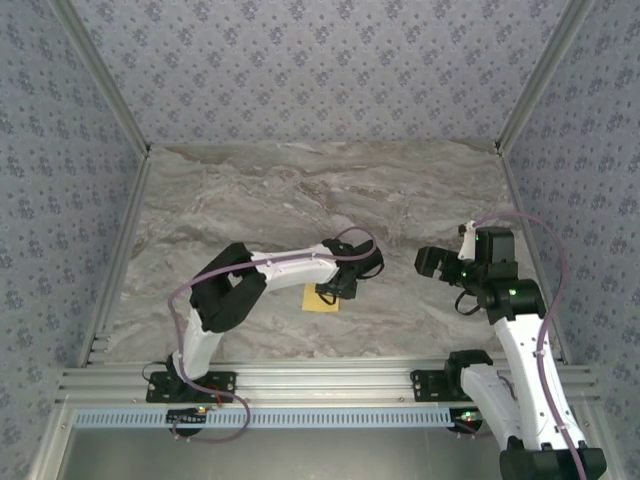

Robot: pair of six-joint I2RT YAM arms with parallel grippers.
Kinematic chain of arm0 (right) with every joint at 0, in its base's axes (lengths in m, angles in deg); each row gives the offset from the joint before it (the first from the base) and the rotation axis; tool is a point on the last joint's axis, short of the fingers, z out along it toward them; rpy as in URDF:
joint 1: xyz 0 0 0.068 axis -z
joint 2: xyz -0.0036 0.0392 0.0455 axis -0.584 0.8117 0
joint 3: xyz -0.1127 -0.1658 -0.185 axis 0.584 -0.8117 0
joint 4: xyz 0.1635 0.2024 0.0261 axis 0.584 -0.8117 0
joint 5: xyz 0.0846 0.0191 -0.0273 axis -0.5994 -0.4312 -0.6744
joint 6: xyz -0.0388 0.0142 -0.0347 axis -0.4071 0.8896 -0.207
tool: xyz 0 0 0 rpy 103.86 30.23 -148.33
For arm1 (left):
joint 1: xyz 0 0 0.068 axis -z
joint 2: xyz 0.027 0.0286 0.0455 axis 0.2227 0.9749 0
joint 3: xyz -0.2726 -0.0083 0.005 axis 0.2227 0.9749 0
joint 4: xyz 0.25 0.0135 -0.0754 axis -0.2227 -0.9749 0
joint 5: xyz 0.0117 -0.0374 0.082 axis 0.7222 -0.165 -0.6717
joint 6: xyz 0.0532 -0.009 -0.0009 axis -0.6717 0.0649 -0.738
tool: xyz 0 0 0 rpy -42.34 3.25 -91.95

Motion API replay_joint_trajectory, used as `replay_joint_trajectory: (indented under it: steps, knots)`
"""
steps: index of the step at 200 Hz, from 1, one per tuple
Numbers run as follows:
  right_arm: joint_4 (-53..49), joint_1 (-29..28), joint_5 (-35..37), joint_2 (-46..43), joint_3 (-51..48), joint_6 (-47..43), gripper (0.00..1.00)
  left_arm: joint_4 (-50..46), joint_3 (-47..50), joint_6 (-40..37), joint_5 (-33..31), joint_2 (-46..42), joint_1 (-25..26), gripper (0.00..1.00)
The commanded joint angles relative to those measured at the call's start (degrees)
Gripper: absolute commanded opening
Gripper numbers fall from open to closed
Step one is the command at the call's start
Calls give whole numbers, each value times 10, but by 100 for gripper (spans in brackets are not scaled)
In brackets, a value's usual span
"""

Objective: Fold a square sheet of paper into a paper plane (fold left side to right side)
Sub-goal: Turn over the paper at the center of the table, then third fold the triangle at the center of the table.

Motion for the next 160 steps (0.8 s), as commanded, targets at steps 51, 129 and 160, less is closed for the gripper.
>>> replay_joint_trajectory:
  steps: [51,129,160]
  knots:
    - [83,-5,-92,-1,-57,43,100,214,131,-21,119,-176,-30,62]
    - [253,-154,-108,200,-63,103,100,439,433,37,215,-377,-163,64]
    - [306,-220,-91,351,6,91,90,496,480,40,265,-384,-198,62]
